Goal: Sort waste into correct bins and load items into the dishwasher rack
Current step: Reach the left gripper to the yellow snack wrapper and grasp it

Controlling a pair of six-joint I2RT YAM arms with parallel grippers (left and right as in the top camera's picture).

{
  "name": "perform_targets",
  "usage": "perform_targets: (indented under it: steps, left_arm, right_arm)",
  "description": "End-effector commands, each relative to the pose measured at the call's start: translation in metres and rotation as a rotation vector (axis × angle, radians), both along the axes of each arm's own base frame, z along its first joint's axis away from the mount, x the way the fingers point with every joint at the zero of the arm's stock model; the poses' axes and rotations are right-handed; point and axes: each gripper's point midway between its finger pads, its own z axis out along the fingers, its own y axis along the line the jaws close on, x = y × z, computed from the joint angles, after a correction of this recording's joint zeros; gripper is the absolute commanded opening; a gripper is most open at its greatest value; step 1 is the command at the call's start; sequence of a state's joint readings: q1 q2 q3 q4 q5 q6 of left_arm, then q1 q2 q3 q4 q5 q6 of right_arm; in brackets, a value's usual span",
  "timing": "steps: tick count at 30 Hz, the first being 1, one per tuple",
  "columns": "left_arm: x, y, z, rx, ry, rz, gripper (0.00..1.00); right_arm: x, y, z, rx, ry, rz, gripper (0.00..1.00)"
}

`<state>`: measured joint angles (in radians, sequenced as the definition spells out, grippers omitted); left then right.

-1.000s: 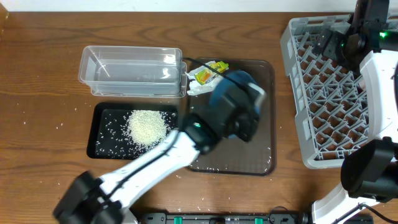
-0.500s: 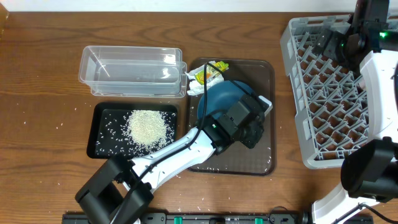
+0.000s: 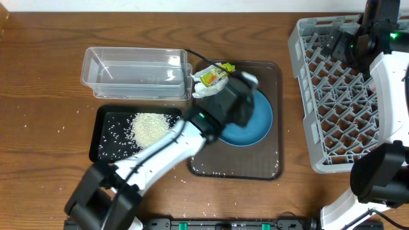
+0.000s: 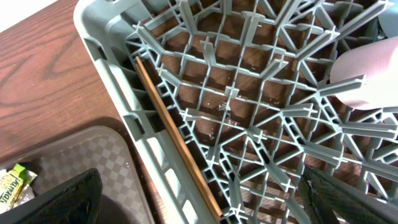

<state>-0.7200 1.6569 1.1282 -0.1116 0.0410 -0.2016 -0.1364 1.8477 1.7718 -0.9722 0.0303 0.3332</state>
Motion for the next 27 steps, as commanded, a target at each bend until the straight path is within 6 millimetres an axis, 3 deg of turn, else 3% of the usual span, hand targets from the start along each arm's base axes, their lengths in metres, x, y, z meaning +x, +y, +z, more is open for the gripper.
perform_targets:
  steps: [1, 7, 11, 17, 21, 27]
  left_arm:
    - [0.051, 0.043, 0.033, -0.001, -0.13, 0.175, 0.45]
    - [0.109, 0.085, 0.043, -0.073, -0.238, 0.312, 0.46]
    - [0.131, 0.084, 0.028, -0.036, -0.307, 0.257, 0.55]
    - [0.13, 0.069, -0.021, 0.107, -0.298, 0.141, 0.57]
    - [0.125, 0.062, -0.039, 0.125, -0.265, 0.119, 0.56]
    - [0.109, 0.05, -0.057, 0.159, -0.206, 0.076, 0.37]
  right_arm:
    - [-0.001, -0.001, 0.007, 0.002, -0.015, -0.014, 0.99]
    - [-0.001, -0.001, 0.007, 0.002, -0.015, -0.014, 0.99]
    - [-0.001, -0.001, 0.007, 0.002, -0.015, -0.014, 0.99]
    - [-0.001, -0.001, 0.007, 0.002, -0.015, -0.014, 0.99]
    - [-0.001, -0.001, 0.007, 0.002, -0.015, -0.014, 0.99]
    - [-0.001, -0.001, 0.007, 0.002, -0.015, -0.014, 0.99]
